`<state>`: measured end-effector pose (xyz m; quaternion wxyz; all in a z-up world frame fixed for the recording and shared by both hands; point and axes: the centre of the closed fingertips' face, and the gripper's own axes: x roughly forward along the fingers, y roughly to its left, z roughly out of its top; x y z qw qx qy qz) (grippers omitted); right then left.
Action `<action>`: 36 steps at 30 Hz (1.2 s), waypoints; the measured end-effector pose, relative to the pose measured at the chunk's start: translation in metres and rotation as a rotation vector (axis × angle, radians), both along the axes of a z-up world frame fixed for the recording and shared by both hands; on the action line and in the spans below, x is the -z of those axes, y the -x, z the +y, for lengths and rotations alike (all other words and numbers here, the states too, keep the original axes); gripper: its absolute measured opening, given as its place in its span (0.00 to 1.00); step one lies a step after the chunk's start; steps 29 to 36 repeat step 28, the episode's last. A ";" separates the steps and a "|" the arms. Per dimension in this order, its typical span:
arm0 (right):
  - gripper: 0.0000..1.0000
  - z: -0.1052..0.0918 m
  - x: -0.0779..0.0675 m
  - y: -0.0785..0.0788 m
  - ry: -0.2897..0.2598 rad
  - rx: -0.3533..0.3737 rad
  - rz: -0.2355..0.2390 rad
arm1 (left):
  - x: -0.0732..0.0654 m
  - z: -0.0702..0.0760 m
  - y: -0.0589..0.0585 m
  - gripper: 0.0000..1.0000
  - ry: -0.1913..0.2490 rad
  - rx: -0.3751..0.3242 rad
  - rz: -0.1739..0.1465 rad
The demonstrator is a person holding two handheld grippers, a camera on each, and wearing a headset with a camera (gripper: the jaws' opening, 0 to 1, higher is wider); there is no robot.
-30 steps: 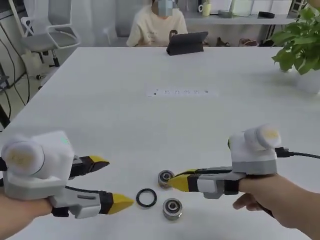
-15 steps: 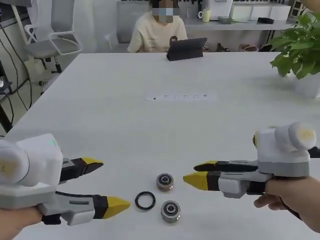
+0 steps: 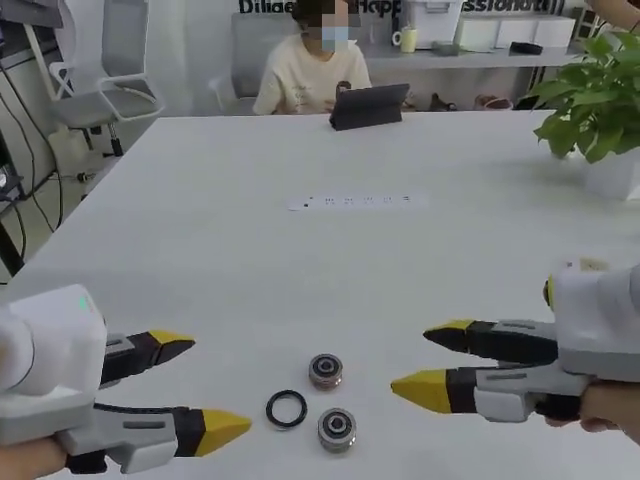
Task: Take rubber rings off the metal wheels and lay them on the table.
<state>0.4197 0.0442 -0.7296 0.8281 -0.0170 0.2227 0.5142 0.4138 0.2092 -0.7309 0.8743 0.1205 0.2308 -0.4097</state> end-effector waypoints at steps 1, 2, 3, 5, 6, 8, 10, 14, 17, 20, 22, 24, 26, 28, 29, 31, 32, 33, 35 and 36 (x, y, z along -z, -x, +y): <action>0.60 -0.002 0.001 0.002 0.014 -0.002 -0.012 | 0.000 0.000 0.000 0.63 0.001 -0.003 0.001; 0.62 -0.004 0.004 0.005 0.035 -0.004 -0.022 | 0.000 0.001 0.001 0.63 0.001 -0.004 0.001; 0.63 -0.005 0.005 0.008 0.045 -0.004 -0.030 | 0.000 0.001 0.001 0.63 0.002 -0.006 0.002; 0.65 -0.007 0.007 0.011 0.059 -0.006 -0.042 | 0.000 0.002 0.003 0.63 0.006 -0.010 0.005; 0.66 -0.008 0.008 0.011 0.070 -0.005 -0.053 | 0.000 0.002 0.003 0.63 0.010 -0.012 0.006; 0.68 -0.010 0.009 0.014 0.093 -0.009 -0.077 | 0.001 0.003 0.004 0.64 0.013 -0.018 0.008; 0.71 -0.010 0.010 0.016 0.110 -0.014 -0.093 | 0.003 0.003 0.006 0.64 0.012 -0.022 0.011; 0.75 -0.015 0.014 0.019 0.168 -0.009 -0.114 | 0.005 0.004 0.008 0.64 0.008 -0.025 0.013; 0.77 -0.015 0.011 0.023 0.181 0.000 -0.138 | 0.005 0.005 0.010 0.64 0.020 -0.036 0.014; 0.79 -0.011 0.007 0.027 0.176 0.007 -0.149 | 0.009 0.007 0.012 0.64 0.022 -0.046 0.017; 0.79 -0.009 0.007 0.030 0.215 -0.008 -0.188 | 0.013 0.008 0.014 0.63 0.011 -0.045 0.019; 0.80 -0.006 0.012 0.034 0.245 -0.033 -0.202 | 0.017 0.010 0.016 0.63 -0.021 -0.034 0.016; 0.82 -0.005 0.016 0.037 0.260 -0.046 -0.204 | 0.017 0.011 0.017 0.63 -0.021 -0.035 0.016; 0.83 -0.005 0.021 0.038 0.270 -0.050 -0.198 | 0.016 0.011 0.017 0.63 -0.003 -0.042 0.021; 0.83 -0.005 0.021 0.038 0.270 -0.050 -0.198 | 0.016 0.011 0.017 0.63 -0.003 -0.042 0.021; 0.83 -0.005 0.021 0.038 0.270 -0.050 -0.198 | 0.016 0.011 0.017 0.63 -0.003 -0.042 0.021; 0.83 -0.005 0.021 0.038 0.270 -0.050 -0.198 | 0.016 0.011 0.017 0.63 -0.003 -0.042 0.021; 0.83 -0.005 0.021 0.038 0.270 -0.050 -0.198 | 0.016 0.011 0.017 0.63 -0.003 -0.042 0.021; 0.83 -0.005 0.021 0.038 0.270 -0.050 -0.198 | 0.016 0.011 0.017 0.63 -0.003 -0.042 0.021; 0.83 -0.005 0.021 0.038 0.270 -0.050 -0.198 | 0.016 0.011 0.017 0.63 -0.003 -0.042 0.021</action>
